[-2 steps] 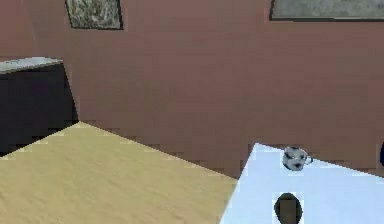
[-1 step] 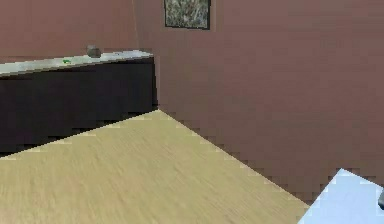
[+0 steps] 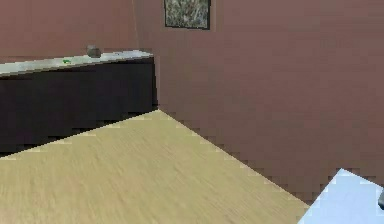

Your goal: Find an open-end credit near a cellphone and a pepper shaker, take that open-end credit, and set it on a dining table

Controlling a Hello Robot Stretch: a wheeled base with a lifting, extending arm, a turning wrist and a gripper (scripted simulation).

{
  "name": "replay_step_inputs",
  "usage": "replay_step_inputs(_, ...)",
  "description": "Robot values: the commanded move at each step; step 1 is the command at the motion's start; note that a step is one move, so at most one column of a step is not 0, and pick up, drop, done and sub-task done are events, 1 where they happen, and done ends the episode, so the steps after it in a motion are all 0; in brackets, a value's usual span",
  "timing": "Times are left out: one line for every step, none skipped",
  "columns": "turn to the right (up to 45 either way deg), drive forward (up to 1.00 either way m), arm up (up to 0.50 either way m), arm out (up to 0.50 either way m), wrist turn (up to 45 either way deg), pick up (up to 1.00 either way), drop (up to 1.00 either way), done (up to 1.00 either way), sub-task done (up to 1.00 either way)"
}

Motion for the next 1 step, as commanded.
replay_step_inputs(0.0,0.00,0.00,0.00,18.0,0.00,0.00,0.00,0.00)
